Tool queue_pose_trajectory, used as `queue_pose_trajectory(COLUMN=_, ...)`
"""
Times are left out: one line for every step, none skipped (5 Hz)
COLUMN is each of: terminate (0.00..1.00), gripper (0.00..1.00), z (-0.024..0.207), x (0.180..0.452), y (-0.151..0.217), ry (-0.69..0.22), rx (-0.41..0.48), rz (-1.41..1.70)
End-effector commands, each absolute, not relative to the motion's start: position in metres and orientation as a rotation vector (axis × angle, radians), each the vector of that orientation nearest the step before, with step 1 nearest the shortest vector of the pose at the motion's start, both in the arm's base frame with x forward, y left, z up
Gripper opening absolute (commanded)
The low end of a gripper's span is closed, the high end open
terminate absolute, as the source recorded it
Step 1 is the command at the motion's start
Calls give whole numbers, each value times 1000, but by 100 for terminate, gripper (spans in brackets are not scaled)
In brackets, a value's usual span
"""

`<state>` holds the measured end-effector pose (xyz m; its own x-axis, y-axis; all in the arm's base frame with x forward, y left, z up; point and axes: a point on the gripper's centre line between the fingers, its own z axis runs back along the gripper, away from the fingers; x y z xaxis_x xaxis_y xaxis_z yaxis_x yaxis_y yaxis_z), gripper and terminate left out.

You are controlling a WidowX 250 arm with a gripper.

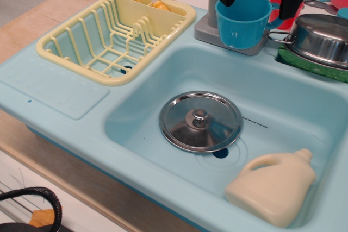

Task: Put cup from anywhere into sink

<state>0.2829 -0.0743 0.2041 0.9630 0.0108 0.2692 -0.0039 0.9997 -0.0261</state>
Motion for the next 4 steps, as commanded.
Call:
queue_pose_trajectory(terminate=0, gripper=100, z=204, x=283, y=-74, ry=-273, rx=-25, rz=7)
queue_pose_trajectory(terminate=0, gripper=100, z=206, x=297, y=-75, ry=-312, rx=-3, rz=-80)
queue_pose_trajectory(terminate=0, gripper=100, z=211, x=308, y=-79, ry=-316, rx=19, rz=-150)
queue_pose_trajectory(terminate=0, gripper=100, z=209, x=318, y=-80, ry=-325, rx=13, rz=-197)
